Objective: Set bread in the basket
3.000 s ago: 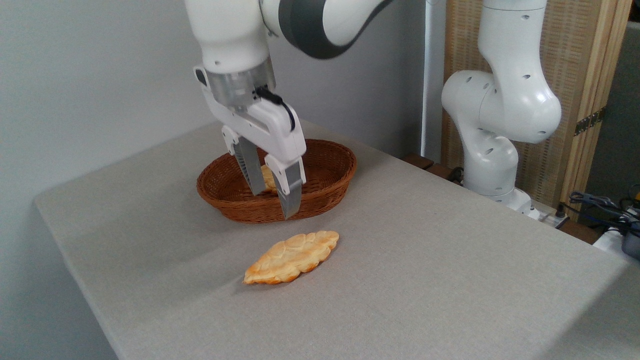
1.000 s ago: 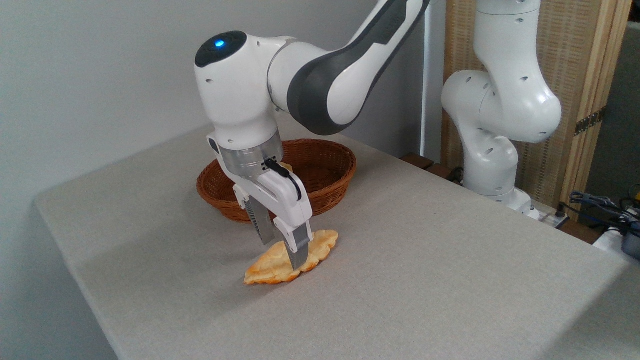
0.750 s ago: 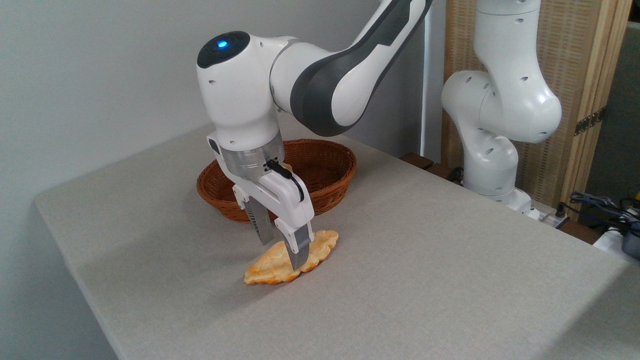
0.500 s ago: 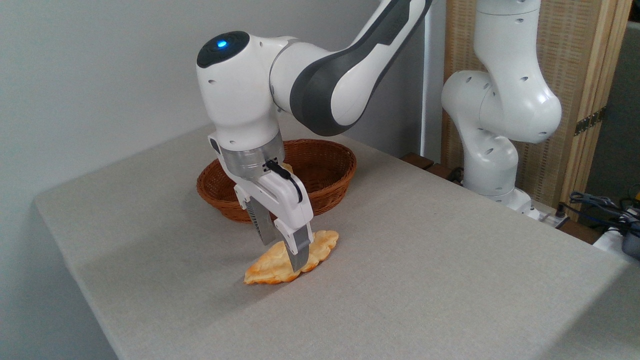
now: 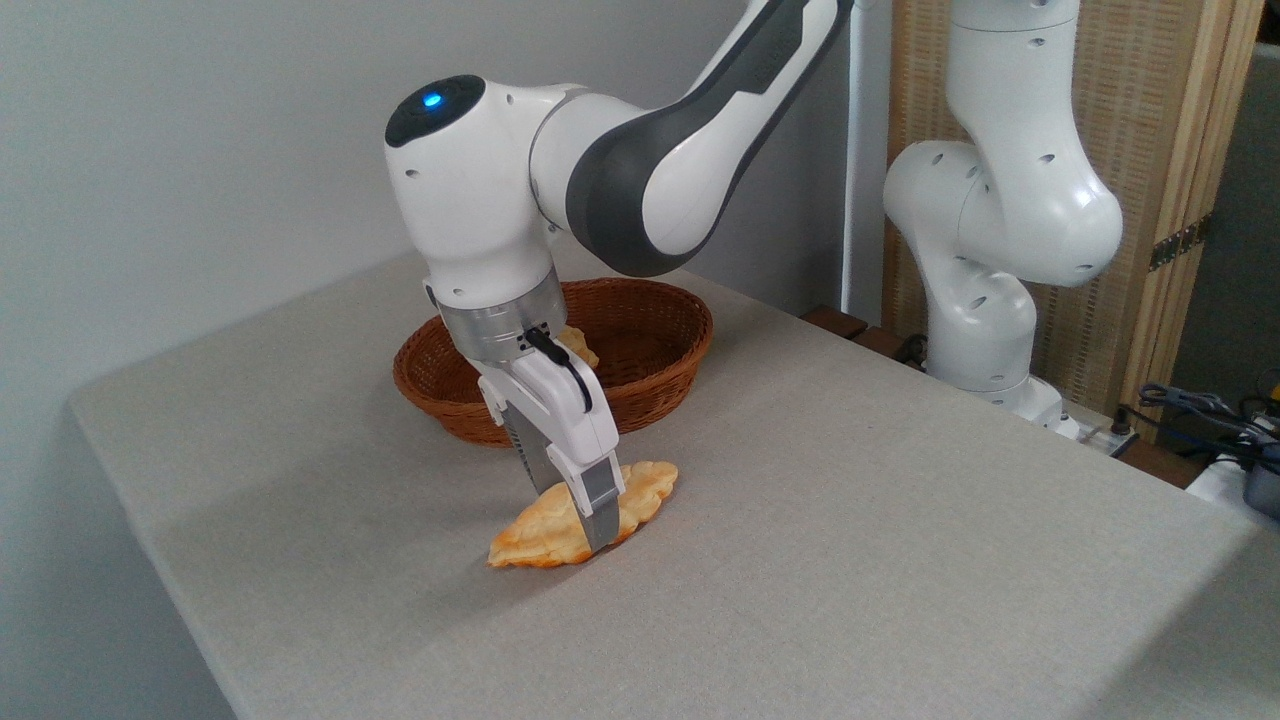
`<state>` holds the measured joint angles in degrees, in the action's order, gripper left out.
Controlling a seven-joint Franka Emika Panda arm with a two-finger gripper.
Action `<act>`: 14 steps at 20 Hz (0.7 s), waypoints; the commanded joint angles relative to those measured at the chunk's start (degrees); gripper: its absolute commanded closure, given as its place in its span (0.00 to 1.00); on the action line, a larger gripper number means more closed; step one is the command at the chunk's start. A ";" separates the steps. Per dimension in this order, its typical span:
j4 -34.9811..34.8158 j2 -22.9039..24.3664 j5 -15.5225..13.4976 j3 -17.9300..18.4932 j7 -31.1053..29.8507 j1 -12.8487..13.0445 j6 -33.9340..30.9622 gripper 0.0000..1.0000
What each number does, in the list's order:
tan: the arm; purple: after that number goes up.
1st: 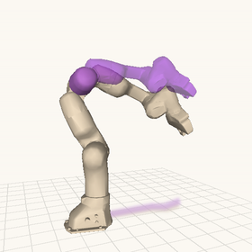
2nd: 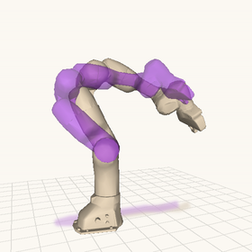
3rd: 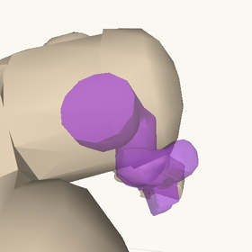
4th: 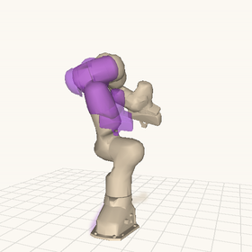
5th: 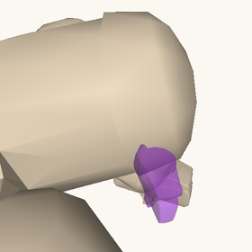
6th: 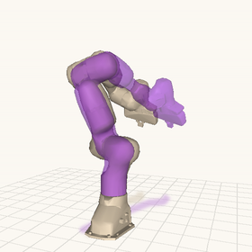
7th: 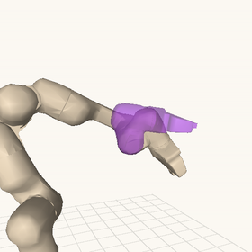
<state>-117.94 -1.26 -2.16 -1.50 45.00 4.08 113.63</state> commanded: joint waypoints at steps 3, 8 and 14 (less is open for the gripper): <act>-0.36 0.03 0.58 0.19 1.32 0.14 0.98 0.43; -0.36 0.12 0.58 0.19 3.08 0.14 0.72 0.51; -0.36 0.20 0.58 0.19 3.08 0.14 0.37 0.51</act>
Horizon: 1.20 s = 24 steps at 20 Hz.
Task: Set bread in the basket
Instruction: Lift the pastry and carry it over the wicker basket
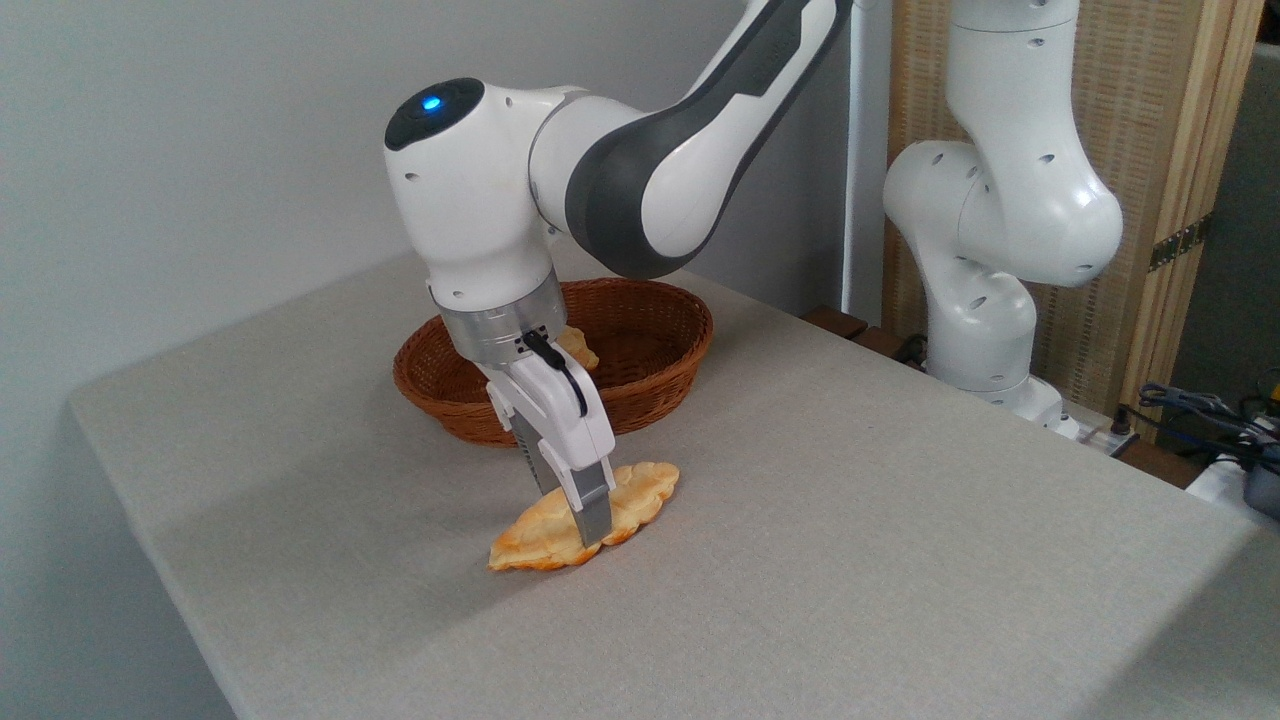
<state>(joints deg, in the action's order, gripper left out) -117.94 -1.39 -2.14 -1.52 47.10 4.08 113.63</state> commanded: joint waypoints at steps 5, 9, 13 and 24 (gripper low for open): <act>-0.01 1.03 0.47 0.37 0.98 0.14 0.10 0.51; 0.25 2.17 0.12 0.64 0.98 0.14 -0.69 0.51; 1.48 4.98 -1.90 0.82 0.98 0.05 -1.91 0.51; 2.01 13.68 -9.02 -4.90 -0.07 3.20 -12.81 0.48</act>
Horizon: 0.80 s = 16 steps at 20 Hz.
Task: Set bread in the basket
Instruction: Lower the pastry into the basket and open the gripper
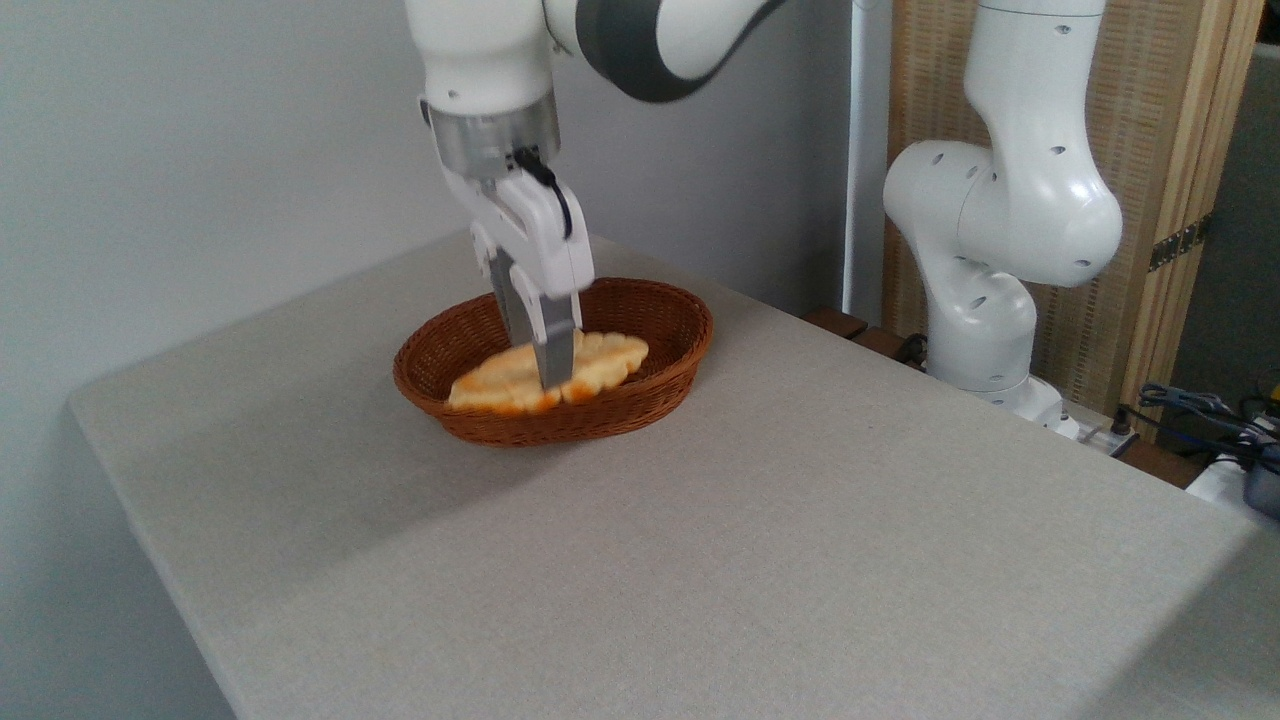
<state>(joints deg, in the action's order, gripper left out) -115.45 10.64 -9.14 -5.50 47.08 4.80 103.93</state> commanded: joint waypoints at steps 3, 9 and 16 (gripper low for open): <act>-0.92 2.11 -2.64 -0.91 -0.49 7.31 -6.10 0.47; -3.12 -1.40 -2.72 -0.91 -1.72 14.70 -6.20 0.27; -3.03 -3.96 -2.81 -2.05 -2.87 15.85 -5.58 0.00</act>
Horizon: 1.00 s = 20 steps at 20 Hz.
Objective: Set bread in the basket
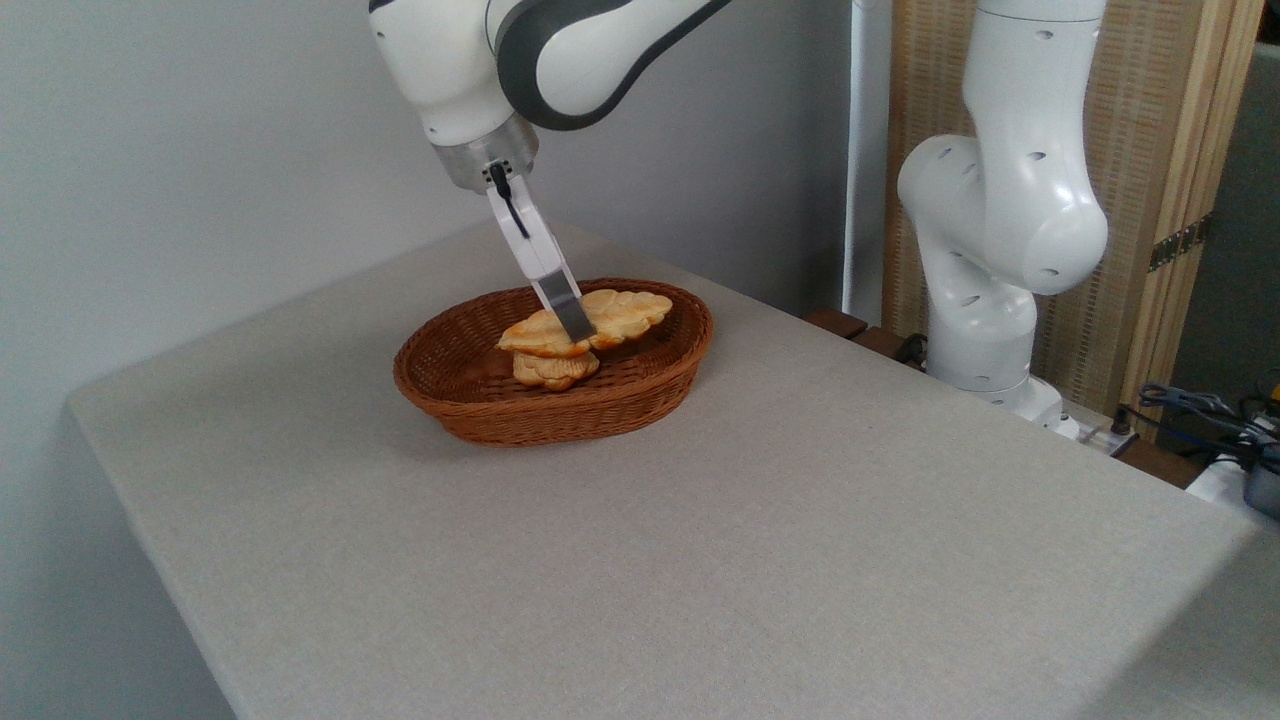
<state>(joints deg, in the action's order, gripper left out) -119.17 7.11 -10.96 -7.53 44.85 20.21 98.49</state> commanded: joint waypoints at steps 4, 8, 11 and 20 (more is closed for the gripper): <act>1.31 0.19 -1.08 0.23 -0.64 -0.08 -0.40 0.00; 2.71 1.15 -1.08 0.58 -2.39 -0.26 -0.67 0.00; 4.21 1.59 -0.99 0.94 -3.45 -0.53 -0.84 0.00; 10.18 2.65 1.81 11.30 -3.37 -0.53 -0.84 0.00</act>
<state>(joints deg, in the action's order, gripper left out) -111.13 9.70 -10.92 0.87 41.48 19.36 98.49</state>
